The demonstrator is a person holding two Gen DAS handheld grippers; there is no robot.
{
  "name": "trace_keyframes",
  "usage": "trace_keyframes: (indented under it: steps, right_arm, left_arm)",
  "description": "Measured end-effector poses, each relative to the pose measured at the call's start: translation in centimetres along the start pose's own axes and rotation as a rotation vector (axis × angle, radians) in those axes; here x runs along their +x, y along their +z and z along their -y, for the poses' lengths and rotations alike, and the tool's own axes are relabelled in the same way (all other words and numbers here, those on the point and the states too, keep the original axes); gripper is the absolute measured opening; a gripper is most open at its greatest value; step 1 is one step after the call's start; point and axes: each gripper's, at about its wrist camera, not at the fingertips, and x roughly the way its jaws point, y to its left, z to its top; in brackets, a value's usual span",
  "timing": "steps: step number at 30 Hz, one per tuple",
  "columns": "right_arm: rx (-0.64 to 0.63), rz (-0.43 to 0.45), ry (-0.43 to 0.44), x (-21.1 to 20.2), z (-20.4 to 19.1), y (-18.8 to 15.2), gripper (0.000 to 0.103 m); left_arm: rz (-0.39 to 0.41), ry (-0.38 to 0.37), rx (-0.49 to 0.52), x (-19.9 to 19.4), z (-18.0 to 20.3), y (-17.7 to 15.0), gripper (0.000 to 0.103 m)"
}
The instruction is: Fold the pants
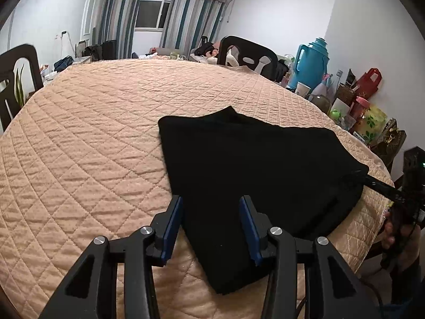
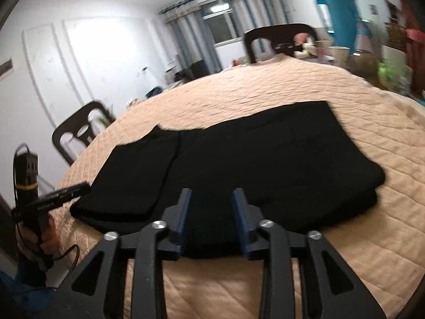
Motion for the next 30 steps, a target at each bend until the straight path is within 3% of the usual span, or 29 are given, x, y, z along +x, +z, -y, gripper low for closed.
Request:
trace_keyframes:
  steps: [7,9,14,21,30]
  right_arm:
    - [0.208,0.003,-0.058,-3.6,4.8,-0.8,0.044]
    - [0.266,-0.019,-0.063,-3.8,5.8,-1.1,0.049]
    - [0.404,-0.015,-0.036,-3.2,7.9,-1.0,0.050]
    - [0.510,0.064,-0.055,-3.1,9.0,-0.6,0.051]
    - [0.518,0.112,-0.117,-1.8,9.1,0.7,0.052]
  left_arm:
    - [0.003,0.010,-0.003,0.1,0.0,-0.3,0.047]
    - [0.002,0.016,0.002,0.2,0.2,-0.3,0.047]
    - [0.000,0.026,0.015,0.4,0.5,-0.4,0.047]
    - [-0.008,0.017,-0.001,0.8,0.2,-0.4,0.047]
    - [-0.006,0.018,0.005,0.9,0.2,-0.6,0.048]
